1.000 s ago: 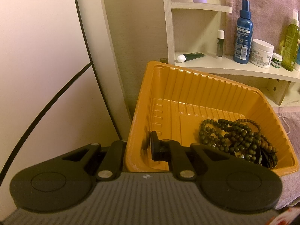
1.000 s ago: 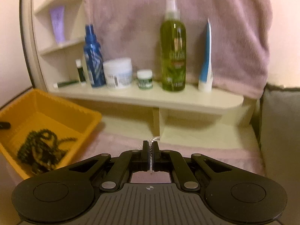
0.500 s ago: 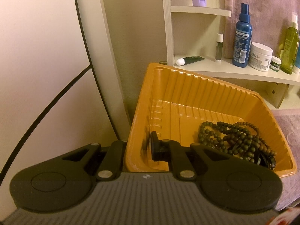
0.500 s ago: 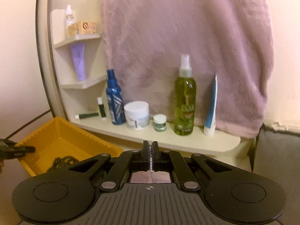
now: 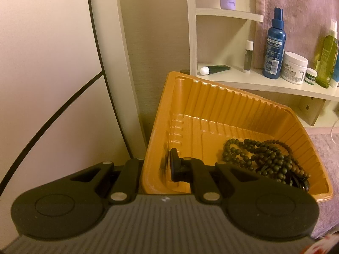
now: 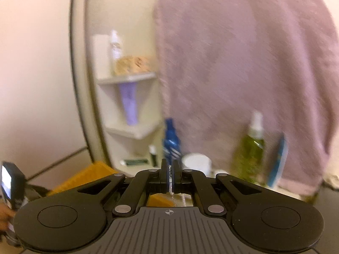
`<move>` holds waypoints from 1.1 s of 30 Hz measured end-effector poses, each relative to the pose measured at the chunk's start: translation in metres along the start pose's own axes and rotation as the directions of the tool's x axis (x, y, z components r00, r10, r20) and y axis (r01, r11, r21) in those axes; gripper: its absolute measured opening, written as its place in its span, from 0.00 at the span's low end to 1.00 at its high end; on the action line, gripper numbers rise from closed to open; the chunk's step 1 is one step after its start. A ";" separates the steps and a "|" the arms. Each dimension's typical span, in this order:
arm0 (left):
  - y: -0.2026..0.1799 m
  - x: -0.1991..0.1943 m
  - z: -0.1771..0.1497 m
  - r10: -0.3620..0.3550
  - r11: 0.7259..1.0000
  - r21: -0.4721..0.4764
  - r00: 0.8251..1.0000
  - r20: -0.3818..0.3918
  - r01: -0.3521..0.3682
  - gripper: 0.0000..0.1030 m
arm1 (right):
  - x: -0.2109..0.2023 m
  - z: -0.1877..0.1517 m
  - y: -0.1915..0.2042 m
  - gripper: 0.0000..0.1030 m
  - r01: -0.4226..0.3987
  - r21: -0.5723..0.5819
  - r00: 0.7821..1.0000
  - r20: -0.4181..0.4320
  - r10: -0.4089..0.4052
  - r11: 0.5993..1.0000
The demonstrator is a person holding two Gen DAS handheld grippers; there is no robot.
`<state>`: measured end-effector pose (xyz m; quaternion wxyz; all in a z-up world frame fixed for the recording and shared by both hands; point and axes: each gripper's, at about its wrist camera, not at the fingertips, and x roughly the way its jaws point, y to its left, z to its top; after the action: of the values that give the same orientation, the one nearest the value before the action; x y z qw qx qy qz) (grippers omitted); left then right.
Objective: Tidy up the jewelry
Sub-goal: 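Lift the pearl necklace high with the right gripper, then lower the pearl necklace into the orange tray and open the right gripper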
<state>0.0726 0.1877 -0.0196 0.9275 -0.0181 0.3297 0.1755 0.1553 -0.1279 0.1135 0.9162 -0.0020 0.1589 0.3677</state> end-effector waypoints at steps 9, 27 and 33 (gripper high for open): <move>0.002 0.001 0.000 -0.008 1.000 -0.014 1.000 0.000 0.008 0.09 | 0.034 0.022 0.047 0.02 -0.148 -0.004 0.988 0.054 0.148 0.989; 0.003 0.001 0.000 -0.022 0.999 -0.024 1.000 0.000 0.022 0.09 | 0.107 -0.076 0.069 0.02 -0.217 0.083 0.929 -0.288 0.232 0.973; 0.003 0.002 -0.001 -0.020 1.000 -0.024 1.000 -0.003 0.020 0.09 | 0.115 -0.094 0.066 0.02 -0.195 0.088 0.914 -0.344 0.214 0.977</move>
<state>0.0723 0.1913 -0.0209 0.9283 -0.0327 0.3290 0.1701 0.1615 -0.0141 -0.0020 0.8294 -0.0272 0.3287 0.4510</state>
